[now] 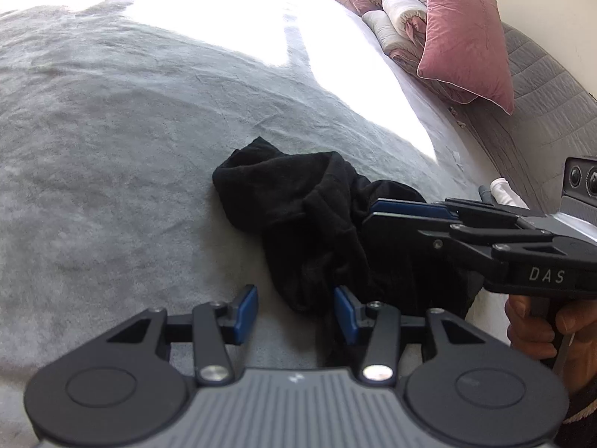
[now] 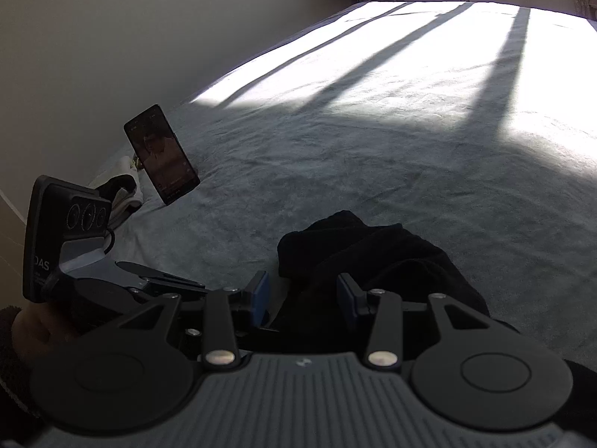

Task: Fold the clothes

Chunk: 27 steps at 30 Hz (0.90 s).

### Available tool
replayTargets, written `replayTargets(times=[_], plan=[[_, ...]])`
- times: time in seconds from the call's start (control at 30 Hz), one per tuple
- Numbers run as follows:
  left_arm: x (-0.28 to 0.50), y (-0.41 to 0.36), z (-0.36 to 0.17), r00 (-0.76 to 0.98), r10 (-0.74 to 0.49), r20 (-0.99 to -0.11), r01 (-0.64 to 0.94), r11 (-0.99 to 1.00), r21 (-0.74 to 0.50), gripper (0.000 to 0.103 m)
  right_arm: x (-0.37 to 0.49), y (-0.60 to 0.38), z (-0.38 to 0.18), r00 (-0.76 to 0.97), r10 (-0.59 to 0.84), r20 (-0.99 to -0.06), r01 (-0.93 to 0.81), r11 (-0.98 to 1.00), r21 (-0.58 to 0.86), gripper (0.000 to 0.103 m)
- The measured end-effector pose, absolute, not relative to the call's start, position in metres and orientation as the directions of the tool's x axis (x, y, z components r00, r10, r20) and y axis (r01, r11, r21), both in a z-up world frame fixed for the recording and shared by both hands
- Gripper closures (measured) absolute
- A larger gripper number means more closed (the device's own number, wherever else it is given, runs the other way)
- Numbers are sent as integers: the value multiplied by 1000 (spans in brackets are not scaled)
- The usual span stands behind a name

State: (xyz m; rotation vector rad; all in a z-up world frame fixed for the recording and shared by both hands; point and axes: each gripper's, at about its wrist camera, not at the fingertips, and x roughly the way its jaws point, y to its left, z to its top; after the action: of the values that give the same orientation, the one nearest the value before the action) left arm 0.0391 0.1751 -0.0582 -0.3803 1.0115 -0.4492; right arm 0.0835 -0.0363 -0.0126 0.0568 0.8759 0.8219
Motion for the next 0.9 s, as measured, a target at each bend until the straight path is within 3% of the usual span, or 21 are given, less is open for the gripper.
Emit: replayTargets(times=[0.2, 0.27, 0.3, 0.37, 0.8, 0.83, 0.9], plan=[[37, 175, -59, 436, -538, -721, 223, 842, -492, 55, 87, -17, -33, 382, 583, -717, -605, 744, 283, 59], [38, 181, -60, 428, -557, -712, 200, 827, -526, 54, 90, -19, -37, 391, 570, -722, -588, 759, 281, 77], [38, 184, -60, 428, -565, -705, 186, 818, -544, 51, 92, -20, -39, 395, 564, -725, -579, 766, 280, 91], [39, 190, -61, 430, -583, -689, 159, 801, -578, 46, 94, -25, -39, 409, 560, -721, -557, 779, 289, 95], [52, 195, -71, 476, -595, -647, 0, 736, -677, 48, 105, -108, 15, 579, 613, -538, -403, 789, 465, 96], [52, 191, -71, 480, -587, -652, 3, 744, -668, 49, 107, -120, 19, 598, 612, -517, -379, 785, 490, 96], [53, 184, -71, 480, -567, -670, 16, 769, -639, 64, 110, -139, 23, 624, 609, -489, -337, 775, 535, 96]])
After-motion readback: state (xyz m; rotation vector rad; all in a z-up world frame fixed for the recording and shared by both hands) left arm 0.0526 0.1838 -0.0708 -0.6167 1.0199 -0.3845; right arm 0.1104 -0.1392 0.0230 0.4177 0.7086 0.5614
